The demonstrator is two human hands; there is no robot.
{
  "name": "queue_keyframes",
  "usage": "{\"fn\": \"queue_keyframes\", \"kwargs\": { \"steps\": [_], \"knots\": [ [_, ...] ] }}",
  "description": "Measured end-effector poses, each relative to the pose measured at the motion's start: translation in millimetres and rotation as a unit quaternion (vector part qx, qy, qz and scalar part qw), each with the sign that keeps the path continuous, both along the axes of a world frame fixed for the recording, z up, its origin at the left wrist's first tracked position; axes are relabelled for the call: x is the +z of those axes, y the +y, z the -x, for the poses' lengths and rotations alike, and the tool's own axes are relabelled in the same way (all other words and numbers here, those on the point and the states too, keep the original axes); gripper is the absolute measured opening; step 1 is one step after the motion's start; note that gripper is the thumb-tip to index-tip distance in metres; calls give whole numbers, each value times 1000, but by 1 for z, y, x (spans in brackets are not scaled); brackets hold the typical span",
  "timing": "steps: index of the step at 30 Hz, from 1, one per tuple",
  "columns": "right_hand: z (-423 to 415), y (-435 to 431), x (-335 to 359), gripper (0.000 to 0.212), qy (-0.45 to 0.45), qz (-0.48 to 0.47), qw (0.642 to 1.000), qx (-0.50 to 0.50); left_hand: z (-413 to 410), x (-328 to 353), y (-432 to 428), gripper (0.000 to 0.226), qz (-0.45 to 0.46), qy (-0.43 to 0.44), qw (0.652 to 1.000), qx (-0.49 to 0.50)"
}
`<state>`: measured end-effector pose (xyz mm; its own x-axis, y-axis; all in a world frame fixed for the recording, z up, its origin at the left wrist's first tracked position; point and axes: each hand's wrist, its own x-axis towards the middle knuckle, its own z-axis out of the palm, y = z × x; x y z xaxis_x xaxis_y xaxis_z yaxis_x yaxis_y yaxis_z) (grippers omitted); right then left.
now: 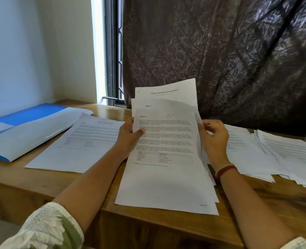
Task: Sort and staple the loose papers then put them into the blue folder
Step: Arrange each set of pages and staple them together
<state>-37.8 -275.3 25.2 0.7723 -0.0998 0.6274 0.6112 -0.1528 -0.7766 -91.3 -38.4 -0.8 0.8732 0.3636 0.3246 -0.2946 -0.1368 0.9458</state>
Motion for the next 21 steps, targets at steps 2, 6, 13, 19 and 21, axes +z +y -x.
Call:
{"fn": "queue_keyframes", "kwargs": {
  "steps": [2, 6, 13, 19, 21],
  "knots": [
    [0, -2, -2, 12, -22, 2, 999, -32, -1, -2, 1, 35, 8, 0, 1000, -8],
    [-5, -7, -4, 11, -55, 22, 994, -90, -2, -2, 1, 32, -3, 13, 1000, -6],
    [-11, -10, -11, 11, -26, 67, 990, -119, -2, 0, -1, 28, 14, 34, 999, -9],
    [-8, -7, -4, 6, -39, 72, 992, -95, -3, -2, 0, 26, 38, 49, 998, -14],
    [-6, -9, 3, 6, -20, 52, 998, -35, -3, -2, 1, 27, 57, 48, 997, -18]
  ]
}}
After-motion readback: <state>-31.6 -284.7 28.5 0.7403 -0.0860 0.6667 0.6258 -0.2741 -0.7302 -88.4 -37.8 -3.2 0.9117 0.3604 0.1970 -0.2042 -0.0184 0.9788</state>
